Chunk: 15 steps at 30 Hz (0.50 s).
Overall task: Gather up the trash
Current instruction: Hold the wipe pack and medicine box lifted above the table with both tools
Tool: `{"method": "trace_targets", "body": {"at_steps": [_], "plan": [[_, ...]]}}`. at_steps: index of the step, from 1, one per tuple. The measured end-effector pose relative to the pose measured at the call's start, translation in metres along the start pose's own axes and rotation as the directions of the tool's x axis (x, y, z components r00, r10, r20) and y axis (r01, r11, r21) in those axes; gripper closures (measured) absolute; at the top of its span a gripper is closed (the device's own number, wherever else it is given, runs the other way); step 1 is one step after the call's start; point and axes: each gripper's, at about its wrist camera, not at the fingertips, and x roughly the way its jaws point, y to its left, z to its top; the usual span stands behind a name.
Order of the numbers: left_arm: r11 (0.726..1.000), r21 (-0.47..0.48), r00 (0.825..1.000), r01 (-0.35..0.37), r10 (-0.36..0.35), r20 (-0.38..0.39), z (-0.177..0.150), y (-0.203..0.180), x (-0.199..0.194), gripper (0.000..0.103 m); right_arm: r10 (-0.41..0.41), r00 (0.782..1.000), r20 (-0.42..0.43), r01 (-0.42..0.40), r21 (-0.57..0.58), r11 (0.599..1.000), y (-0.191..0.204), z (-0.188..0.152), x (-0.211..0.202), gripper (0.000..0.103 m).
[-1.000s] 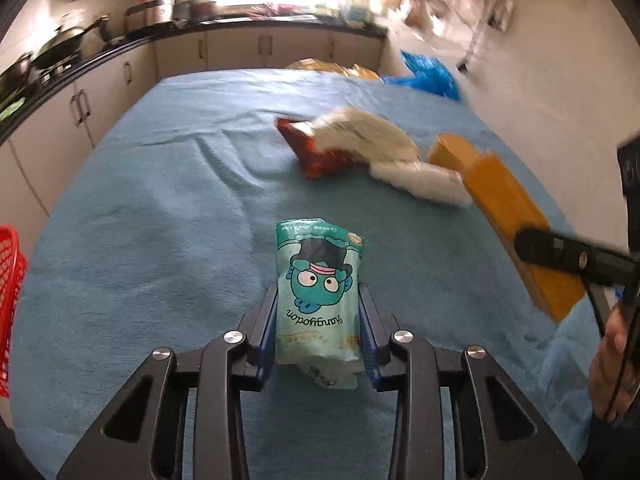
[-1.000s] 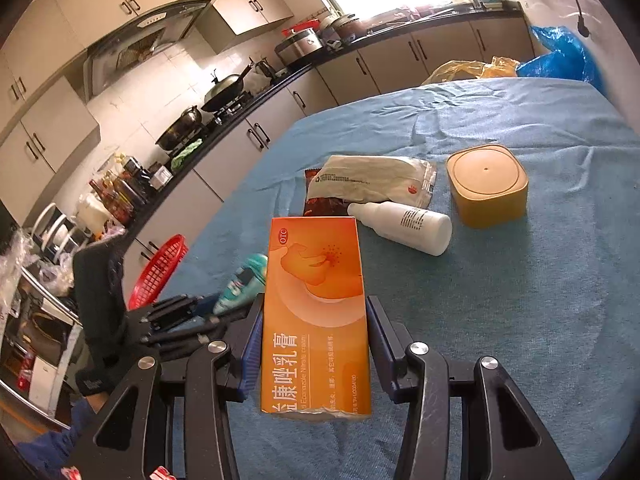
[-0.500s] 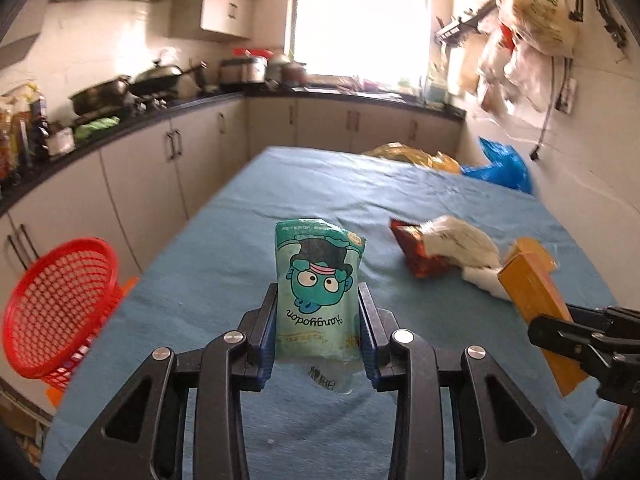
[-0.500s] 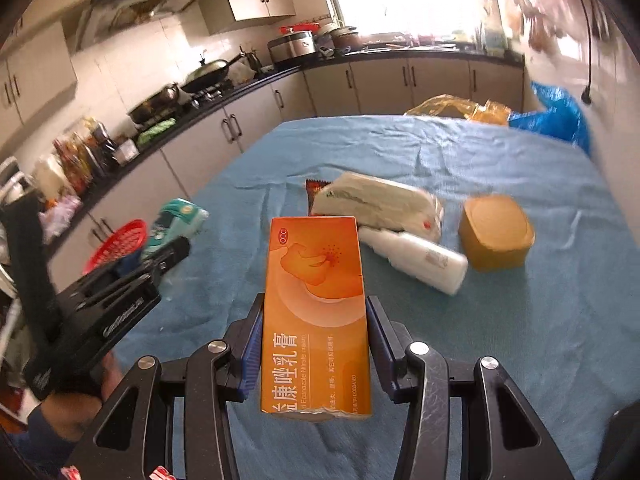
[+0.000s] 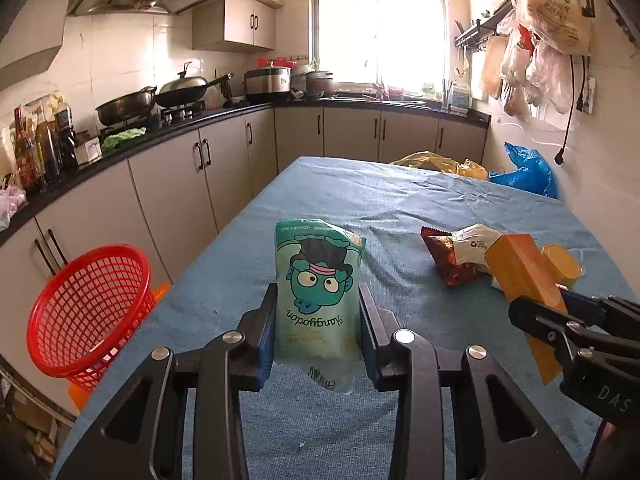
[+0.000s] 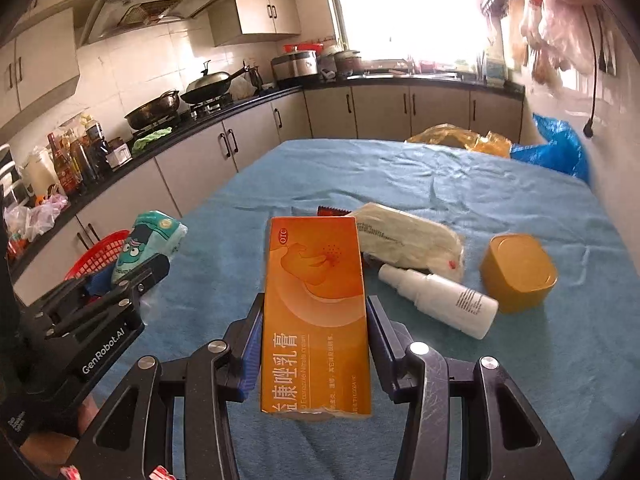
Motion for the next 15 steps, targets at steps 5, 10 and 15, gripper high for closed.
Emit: {"method": "trace_targets", "body": {"at_steps": [5, 10, 15], "plan": [[1.0, 0.004, 1.0, -0.007, 0.007, -0.005, -0.001, -0.001, 0.001, 0.068, 0.005, 1.0, 0.001, -0.005, -0.04, 0.999, 0.01, -0.005, 0.0, 0.052], [1.0, 0.012, 1.0, -0.014, 0.014, 0.002, -0.001, -0.004, -0.001, 0.068, -0.001, 1.0, -0.002, 0.001, -0.051, 0.999, 0.011, -0.008, 0.002, 0.052], [1.0, 0.013, 1.0, -0.019, 0.019, 0.004, -0.002, -0.005, -0.001, 0.067, -0.001, 1.0, -0.004, 0.001, -0.052, 0.999, 0.01, -0.008, 0.003, 0.052]]}}
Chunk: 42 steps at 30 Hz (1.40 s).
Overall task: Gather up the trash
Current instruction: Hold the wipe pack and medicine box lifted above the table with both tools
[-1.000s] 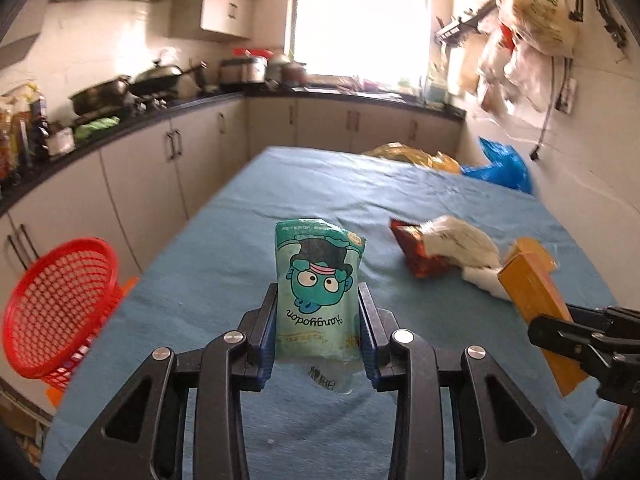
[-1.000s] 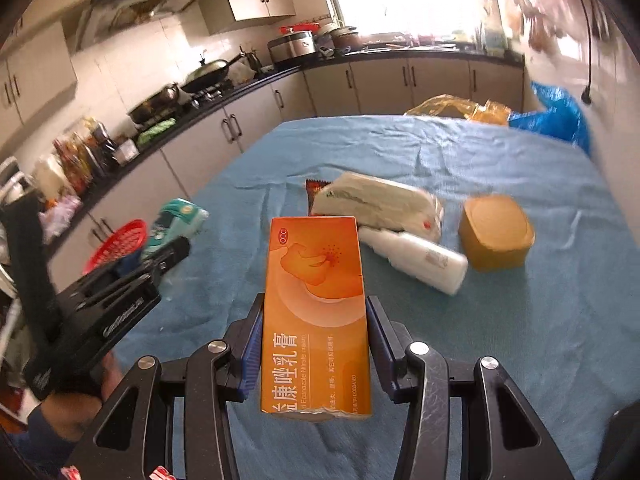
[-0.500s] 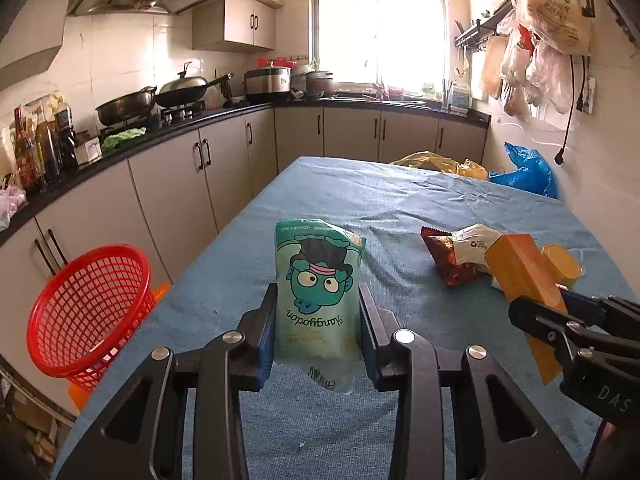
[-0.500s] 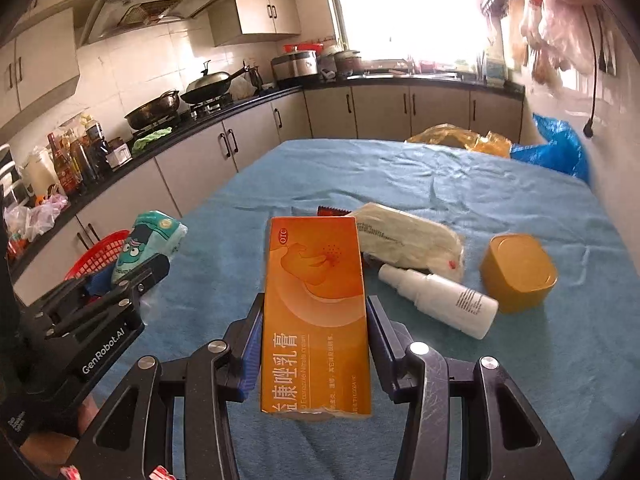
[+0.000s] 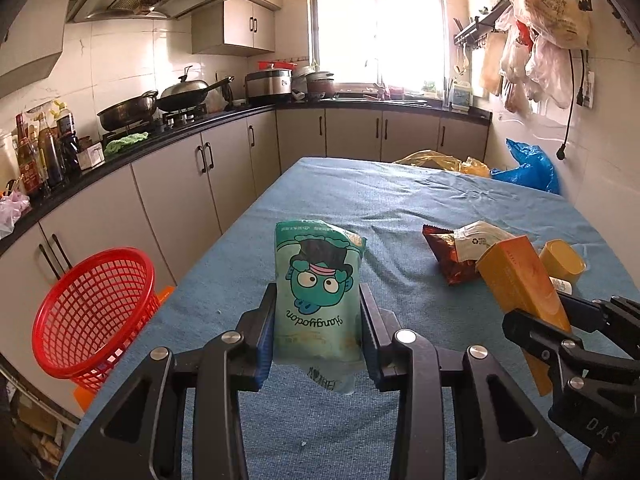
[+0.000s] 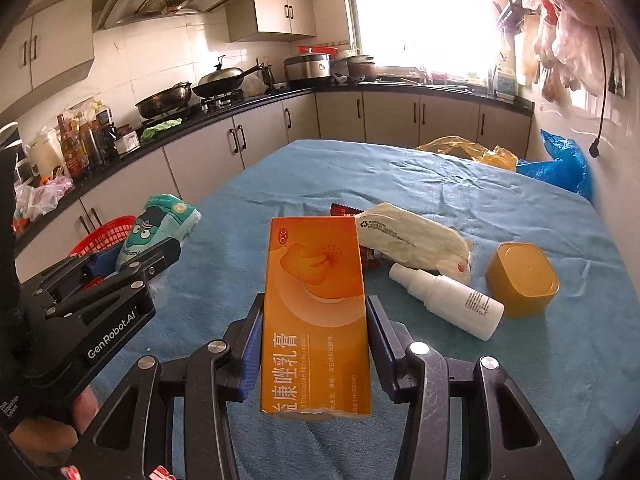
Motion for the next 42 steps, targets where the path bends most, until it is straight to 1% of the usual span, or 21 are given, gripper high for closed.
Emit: {"method": "trace_targets", "body": {"at_steps": [42], "plan": [[1.0, -0.001, 1.0, -0.009, 0.009, 0.003, -0.0027, 0.0025, 0.0007, 0.067, -0.011, 1.0, 0.006, 0.011, -0.001, 1.0, -0.0023, -0.0012, -0.0026, 0.052]]}}
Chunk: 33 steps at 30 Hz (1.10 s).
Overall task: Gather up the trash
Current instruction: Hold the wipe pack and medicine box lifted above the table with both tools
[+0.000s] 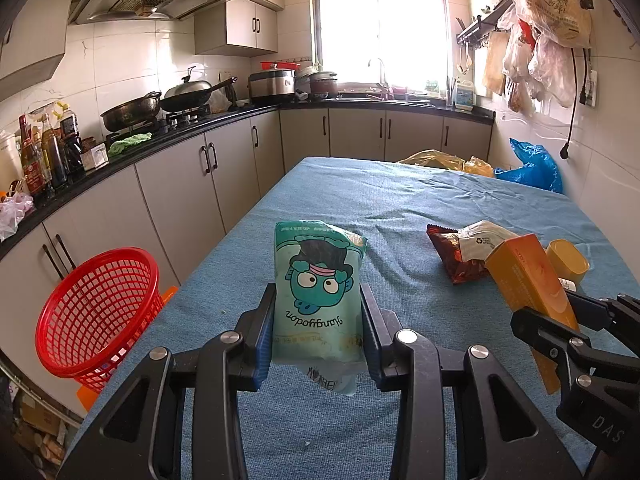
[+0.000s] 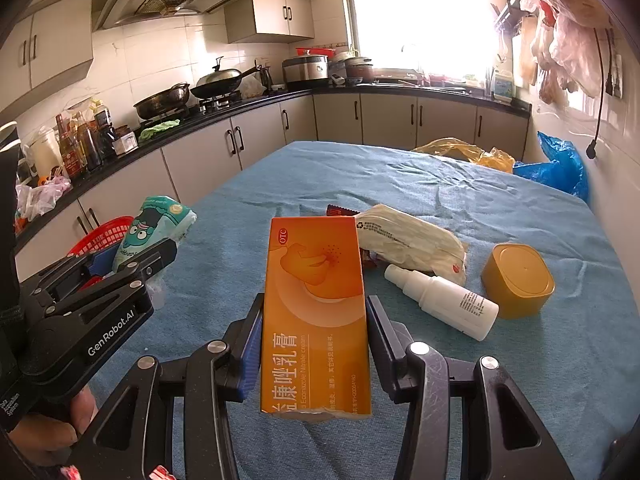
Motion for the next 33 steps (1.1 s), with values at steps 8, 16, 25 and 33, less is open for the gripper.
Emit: {"method": "trace_targets", "body": {"at_steps": [8, 16, 25, 33], "plan": [[1.0, 0.0, 1.0, -0.001, 0.001, 0.001, 0.0, 0.001, 0.0, 0.066, -0.004, 1.0, -0.004, 0.004, 0.007, 1.0, -0.001, 0.0, 0.0, 0.052], [1.0, 0.0, 1.0, -0.003, 0.003, 0.0, 0.0, 0.002, 0.0, 0.066, -0.006, 1.0, -0.004, 0.006, 0.01, 1.0, -0.002, 0.001, -0.001, 0.052], [1.0, -0.004, 1.0, -0.009, 0.009, -0.005, -0.001, 0.007, 0.002, 0.066, -0.01, 1.0, 0.001, 0.01, 0.02, 1.0, -0.004, 0.002, -0.001, 0.052], [1.0, -0.011, 1.0, -0.022, 0.022, -0.01, 0.001, 0.01, 0.003, 0.066, -0.038, 0.999, 0.03, 0.036, 0.064, 0.997, -0.012, 0.004, -0.01, 0.052]]}}
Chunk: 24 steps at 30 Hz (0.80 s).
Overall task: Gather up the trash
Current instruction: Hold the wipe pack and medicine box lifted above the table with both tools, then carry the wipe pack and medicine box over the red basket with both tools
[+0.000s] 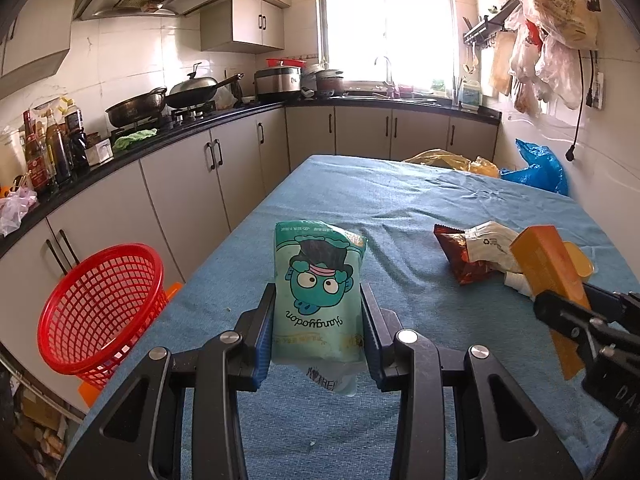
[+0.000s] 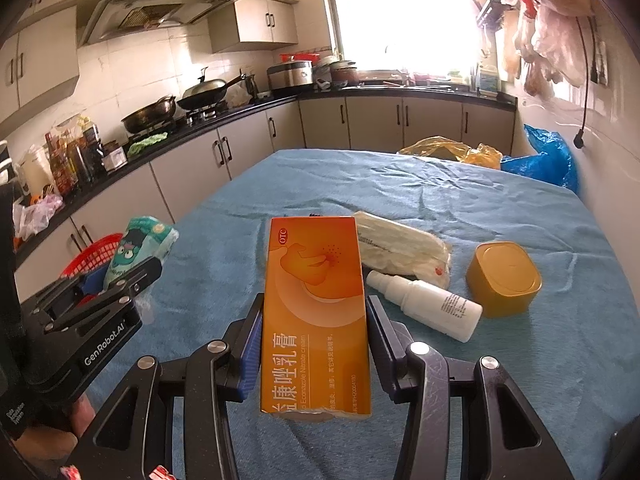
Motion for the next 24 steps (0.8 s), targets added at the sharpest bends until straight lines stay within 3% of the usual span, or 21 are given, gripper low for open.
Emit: {"method": "trace_targets", "body": {"at_steps": [12, 18, 24], "plan": [[1.0, 0.011, 1.0, 0.0, 0.0, -0.019, -0.009, 0.006, -0.023, 0.066, 0.003, 0.999, 0.035, -0.004, 0.046, 0.999, -0.002, 0.002, -0.024, 0.052], [0.999, -0.02, 0.998, 0.044, -0.045, -0.036, -0.008, 0.022, -0.036, 0.066, 0.047, 0.999, -0.011, -0.047, 0.068, 0.997, 0.005, -0.003, -0.024, 0.052], [0.992, -0.1, 0.997, 0.07, -0.072, -0.017, 0.005, 0.063, -0.057, 0.066, 0.11, 0.991, -0.081, -0.102, 0.088, 0.991, 0.023, 0.003, -0.015, 0.052]]}}
